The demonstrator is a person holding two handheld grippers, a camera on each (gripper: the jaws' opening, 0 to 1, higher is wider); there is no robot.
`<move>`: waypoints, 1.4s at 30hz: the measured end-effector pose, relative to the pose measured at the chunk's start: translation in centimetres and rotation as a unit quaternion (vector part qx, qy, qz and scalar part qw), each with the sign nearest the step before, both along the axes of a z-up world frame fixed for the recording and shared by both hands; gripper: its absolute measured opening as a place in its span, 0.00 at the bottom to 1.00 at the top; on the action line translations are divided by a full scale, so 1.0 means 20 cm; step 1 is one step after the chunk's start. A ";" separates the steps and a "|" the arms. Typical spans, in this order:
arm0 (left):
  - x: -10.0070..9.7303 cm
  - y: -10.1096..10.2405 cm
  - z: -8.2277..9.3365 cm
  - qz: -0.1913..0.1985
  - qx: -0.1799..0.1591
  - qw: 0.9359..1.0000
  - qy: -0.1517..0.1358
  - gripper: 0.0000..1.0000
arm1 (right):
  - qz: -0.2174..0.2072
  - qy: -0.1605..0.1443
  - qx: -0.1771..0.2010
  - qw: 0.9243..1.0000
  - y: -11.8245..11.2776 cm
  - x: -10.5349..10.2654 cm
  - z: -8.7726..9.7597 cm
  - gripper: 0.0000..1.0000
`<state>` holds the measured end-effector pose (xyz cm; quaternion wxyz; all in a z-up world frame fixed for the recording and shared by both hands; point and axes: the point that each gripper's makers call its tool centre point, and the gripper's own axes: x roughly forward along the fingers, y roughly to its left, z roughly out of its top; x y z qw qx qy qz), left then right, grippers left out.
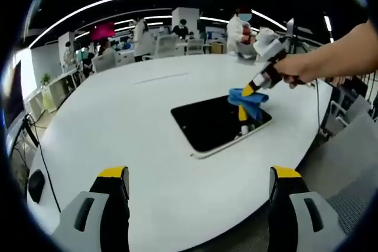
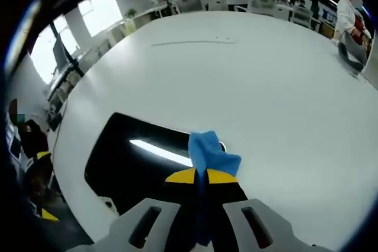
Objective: Wipe the mirror surface with the cleaning cloth until all visible marks leave the cleaned area.
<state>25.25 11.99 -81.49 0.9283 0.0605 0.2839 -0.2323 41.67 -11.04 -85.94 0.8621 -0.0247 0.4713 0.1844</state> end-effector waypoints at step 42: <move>0.00 0.03 0.00 0.016 -0.007 1.000 0.002 0.99 | 0.113 0.019 0.010 0.993 0.70 0.14 -0.06 0.00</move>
